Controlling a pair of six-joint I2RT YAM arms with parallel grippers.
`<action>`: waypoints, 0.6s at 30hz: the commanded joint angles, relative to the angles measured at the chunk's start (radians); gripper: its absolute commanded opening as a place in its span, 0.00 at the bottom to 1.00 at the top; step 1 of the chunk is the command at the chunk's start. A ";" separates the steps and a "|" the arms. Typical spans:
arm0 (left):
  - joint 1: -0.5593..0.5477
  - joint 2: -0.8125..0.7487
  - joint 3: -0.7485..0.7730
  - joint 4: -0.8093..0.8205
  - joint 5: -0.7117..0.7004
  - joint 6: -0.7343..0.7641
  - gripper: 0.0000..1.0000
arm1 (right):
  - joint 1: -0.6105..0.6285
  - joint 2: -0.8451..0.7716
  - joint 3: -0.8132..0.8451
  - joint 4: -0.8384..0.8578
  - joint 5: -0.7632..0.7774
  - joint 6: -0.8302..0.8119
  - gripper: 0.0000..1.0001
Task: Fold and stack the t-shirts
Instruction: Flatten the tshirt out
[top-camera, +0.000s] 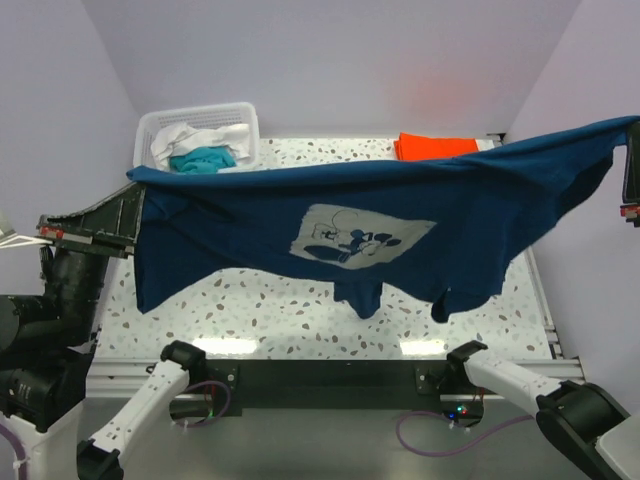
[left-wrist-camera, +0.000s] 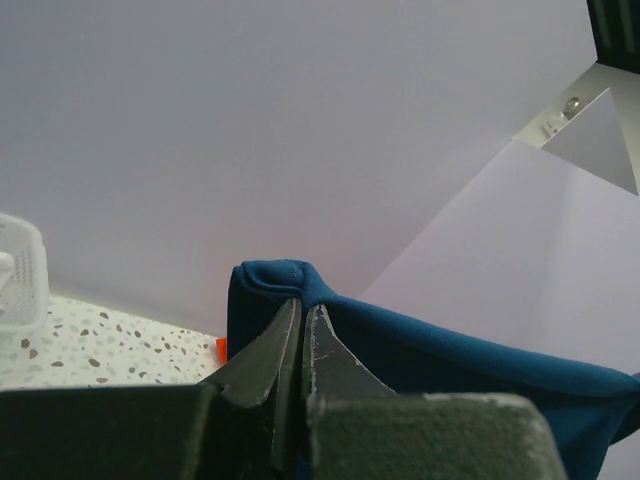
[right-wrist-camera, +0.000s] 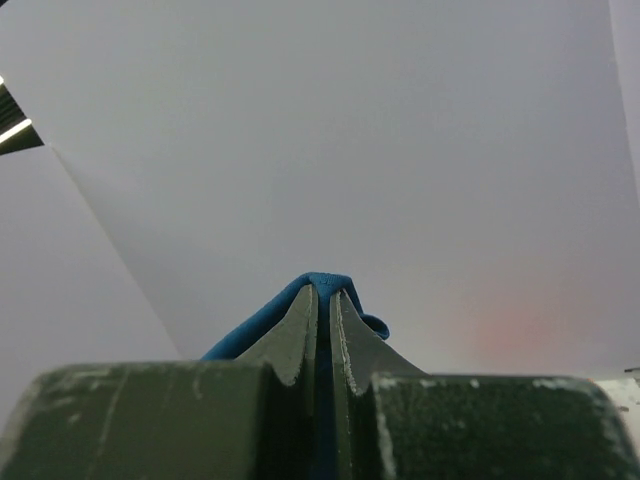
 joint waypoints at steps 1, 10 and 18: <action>0.006 0.025 0.007 -0.025 0.024 0.015 0.00 | -0.005 0.026 -0.040 0.060 0.019 -0.054 0.00; 0.006 0.142 -0.174 -0.159 -0.281 -0.063 0.00 | -0.005 0.188 -0.300 0.241 0.184 -0.156 0.00; 0.077 0.581 -0.452 -0.261 -0.481 -0.247 0.72 | -0.077 0.533 -0.664 0.427 0.027 -0.086 0.00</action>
